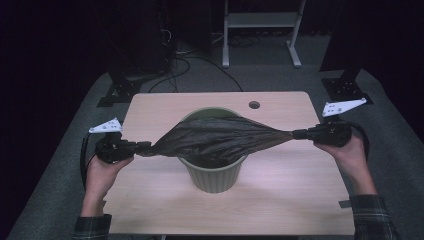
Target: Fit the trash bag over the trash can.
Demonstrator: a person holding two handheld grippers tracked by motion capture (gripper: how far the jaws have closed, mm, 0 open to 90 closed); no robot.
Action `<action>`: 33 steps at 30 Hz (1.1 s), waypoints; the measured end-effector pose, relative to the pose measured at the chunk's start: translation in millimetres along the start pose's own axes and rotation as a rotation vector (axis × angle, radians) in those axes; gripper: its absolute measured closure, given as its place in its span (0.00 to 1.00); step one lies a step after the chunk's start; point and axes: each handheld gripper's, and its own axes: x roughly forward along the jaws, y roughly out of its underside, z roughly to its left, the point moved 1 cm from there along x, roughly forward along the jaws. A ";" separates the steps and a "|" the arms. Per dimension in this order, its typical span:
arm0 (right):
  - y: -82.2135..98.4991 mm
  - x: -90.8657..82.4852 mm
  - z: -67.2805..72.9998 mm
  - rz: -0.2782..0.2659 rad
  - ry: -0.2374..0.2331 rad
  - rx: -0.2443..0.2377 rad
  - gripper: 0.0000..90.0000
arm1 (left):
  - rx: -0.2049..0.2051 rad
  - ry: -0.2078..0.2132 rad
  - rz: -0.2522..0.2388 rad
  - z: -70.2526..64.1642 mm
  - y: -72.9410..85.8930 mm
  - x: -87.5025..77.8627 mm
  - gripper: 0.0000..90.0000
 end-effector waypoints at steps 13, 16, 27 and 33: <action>-17.3 -10.7 8.3 -0.111 0.014 -0.029 0.64 | 0.070 0.019 -0.124 -19.3 -37.1 -26.1 0.53; -24.2 -10.1 13.2 -0.128 0.008 -0.047 0.62 | 0.099 0.053 -0.136 -28.4 -47.2 -24.8 0.50; -40.9 8.6 23.0 -0.119 -0.027 -0.081 0.60 | 0.190 0.157 -0.090 -59.6 -65.0 5.2 0.44; -43.0 12.3 24.7 -0.117 -0.033 -0.090 0.60 | 0.184 0.180 -0.070 -59.2 -62.3 12.9 0.53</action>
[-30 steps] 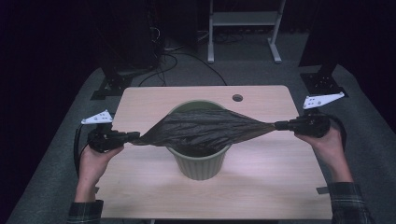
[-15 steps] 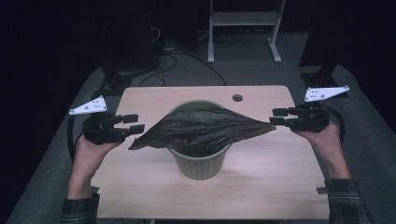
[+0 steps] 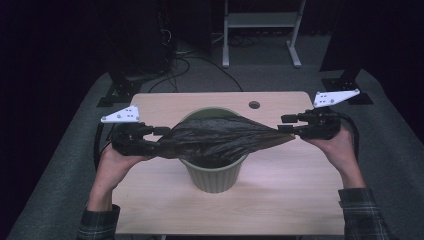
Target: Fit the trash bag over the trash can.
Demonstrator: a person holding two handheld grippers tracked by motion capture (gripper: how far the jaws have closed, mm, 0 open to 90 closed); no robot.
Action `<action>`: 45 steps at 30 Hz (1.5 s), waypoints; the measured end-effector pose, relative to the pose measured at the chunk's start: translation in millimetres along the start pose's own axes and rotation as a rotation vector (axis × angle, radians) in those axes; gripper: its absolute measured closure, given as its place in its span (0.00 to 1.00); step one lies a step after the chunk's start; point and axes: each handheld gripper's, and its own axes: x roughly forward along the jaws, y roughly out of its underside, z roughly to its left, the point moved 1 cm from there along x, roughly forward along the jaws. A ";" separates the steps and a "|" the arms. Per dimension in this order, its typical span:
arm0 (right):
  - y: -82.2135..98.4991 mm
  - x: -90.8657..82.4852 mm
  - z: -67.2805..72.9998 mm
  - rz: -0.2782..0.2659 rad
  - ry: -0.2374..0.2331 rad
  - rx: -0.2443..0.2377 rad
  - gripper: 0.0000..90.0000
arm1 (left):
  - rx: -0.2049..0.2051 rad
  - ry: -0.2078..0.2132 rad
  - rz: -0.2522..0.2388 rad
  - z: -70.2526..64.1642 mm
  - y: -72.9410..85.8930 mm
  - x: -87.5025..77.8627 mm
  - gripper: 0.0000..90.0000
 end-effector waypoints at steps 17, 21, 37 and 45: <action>-17.8 25.9 15.4 -0.021 -0.082 -0.054 0.61 | -0.015 0.025 -0.024 13.3 -4.1 0.5 1.00; -23.7 36.9 21.0 -0.025 -0.117 -0.071 0.61 | -0.012 0.017 -0.035 16.1 -8.9 2.0 1.00; -35.7 70.9 32.5 -0.013 -0.165 -0.100 0.60 | -0.023 -0.010 -0.100 27.2 -25.2 6.0 1.00; -42.5 92.2 38.9 0.027 -0.153 -0.126 0.61 | -0.019 -0.016 -0.126 26.6 -28.9 0.5 1.00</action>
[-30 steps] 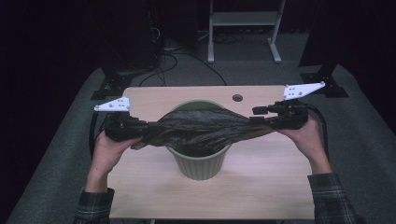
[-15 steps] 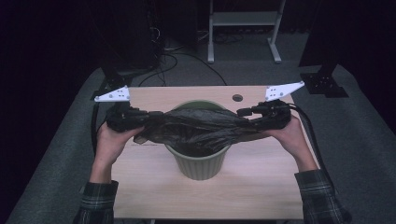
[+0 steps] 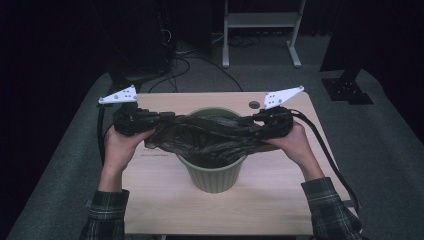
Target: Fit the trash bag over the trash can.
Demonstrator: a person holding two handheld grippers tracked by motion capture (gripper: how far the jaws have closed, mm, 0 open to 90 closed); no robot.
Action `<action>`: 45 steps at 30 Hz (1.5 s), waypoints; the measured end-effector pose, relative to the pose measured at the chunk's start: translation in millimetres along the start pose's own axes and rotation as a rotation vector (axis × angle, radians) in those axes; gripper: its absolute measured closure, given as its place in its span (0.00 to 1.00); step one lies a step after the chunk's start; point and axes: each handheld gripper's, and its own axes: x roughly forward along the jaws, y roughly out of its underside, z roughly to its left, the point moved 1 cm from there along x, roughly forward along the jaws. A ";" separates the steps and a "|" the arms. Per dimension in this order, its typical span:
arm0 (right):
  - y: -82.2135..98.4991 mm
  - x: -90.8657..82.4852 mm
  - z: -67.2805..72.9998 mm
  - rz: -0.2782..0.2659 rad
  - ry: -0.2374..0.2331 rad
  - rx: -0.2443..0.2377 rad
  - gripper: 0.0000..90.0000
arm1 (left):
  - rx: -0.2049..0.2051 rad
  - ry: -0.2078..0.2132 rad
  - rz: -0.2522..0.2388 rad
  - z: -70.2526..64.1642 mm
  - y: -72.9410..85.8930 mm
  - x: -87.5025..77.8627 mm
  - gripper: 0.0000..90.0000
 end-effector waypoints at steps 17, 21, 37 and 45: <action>14.5 -40.8 -29.2 -0.072 0.151 0.086 0.93 | -0.001 -0.104 0.006 20.0 7.7 -12.4 1.00; 14.1 -49.3 -35.3 -0.103 0.185 0.100 1.00 | 0.005 -0.127 0.000 29.7 8.2 -5.7 1.00; 32.2 -23.1 -71.6 -0.046 0.284 0.194 1.00 | -0.019 -0.304 0.138 73.0 28.1 49.6 1.00; 55.0 0.0 -77.5 0.048 0.287 0.228 1.00 | -0.062 -0.293 0.238 78.1 62.2 64.1 1.00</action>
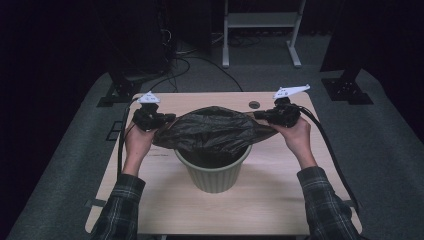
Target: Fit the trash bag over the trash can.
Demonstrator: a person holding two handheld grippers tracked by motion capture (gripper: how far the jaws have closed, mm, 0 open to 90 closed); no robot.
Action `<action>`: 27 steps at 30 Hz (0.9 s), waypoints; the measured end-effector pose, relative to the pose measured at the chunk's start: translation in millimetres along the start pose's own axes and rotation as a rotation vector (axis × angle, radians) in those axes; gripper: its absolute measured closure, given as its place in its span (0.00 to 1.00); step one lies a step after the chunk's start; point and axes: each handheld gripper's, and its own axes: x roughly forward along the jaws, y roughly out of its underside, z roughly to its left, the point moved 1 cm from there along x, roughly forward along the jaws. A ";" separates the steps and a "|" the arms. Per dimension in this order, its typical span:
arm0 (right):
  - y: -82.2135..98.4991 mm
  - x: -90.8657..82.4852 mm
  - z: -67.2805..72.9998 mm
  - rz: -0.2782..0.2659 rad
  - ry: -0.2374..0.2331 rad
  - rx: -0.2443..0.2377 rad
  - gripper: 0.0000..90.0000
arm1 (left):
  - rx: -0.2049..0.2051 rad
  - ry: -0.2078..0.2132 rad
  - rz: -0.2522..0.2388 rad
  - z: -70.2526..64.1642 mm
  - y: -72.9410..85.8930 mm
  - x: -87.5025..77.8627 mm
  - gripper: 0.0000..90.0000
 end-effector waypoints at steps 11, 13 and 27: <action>1.3 -15.1 2.0 -0.082 -0.032 0.027 0.76 | 0.001 0.040 -0.024 -4.3 2.3 -11.1 1.00; -2.5 -25.9 2.6 -0.112 -0.028 0.031 0.72 | -0.002 0.054 -0.030 -4.5 0.8 -14.9 1.00; -31.7 -71.8 41.1 -0.224 -0.165 -0.071 0.61 | 0.003 0.071 -0.033 -8.0 -0.9 -22.0 1.00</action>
